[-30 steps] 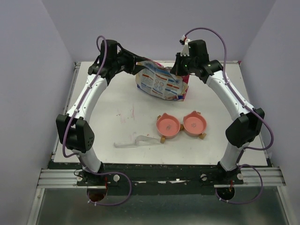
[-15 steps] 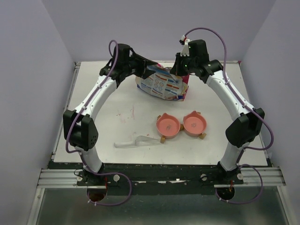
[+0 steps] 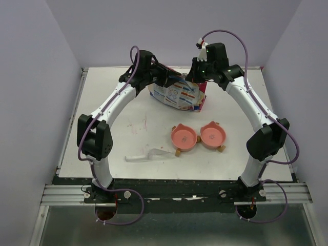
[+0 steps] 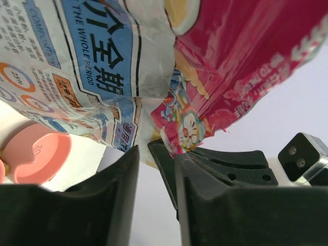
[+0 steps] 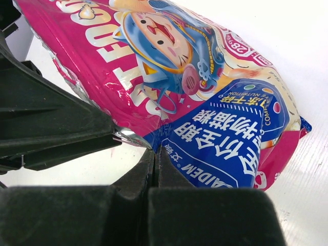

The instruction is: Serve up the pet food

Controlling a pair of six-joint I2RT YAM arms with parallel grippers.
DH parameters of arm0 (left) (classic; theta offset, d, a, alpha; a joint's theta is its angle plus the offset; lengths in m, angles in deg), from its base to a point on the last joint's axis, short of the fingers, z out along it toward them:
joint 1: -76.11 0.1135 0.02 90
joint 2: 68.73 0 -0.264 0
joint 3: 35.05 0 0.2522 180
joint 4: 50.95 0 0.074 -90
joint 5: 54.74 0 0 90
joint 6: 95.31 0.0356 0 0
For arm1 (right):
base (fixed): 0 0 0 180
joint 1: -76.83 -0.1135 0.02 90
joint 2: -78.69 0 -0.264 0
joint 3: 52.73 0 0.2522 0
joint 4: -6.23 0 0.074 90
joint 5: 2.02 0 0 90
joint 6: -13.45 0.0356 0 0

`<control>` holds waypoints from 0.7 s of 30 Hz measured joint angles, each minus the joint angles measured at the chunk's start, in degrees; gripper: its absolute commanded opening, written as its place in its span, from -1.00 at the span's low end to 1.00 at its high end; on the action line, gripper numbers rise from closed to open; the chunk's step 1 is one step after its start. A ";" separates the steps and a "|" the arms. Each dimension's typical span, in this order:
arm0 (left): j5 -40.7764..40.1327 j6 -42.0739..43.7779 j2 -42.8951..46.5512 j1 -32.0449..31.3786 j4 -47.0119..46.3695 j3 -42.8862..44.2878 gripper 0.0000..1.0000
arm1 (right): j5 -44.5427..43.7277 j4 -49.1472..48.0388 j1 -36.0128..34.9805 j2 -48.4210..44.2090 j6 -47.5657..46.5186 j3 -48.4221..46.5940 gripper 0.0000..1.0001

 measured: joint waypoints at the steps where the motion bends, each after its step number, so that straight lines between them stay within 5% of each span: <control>1: 0.02 -0.02 -0.17 -0.04 -0.13 0.02 -0.24 | 0.04 0.00 -0.02 0.00 0.00 0.00 -0.99; 7: -0.07 -0.22 -0.28 -0.83 -1.18 0.04 -0.27 | 0.09 0.07 -0.07 0.00 0.04 0.00 -1.00; 12: -0.17 0.15 -0.33 -1.75 -1.79 0.04 0.13 | 0.09 0.04 -0.07 0.00 0.35 0.00 -0.99; 21: -1.31 1.60 -0.39 -2.62 -1.86 0.35 -0.20 | 0.11 0.07 -0.07 0.00 0.39 0.00 -0.99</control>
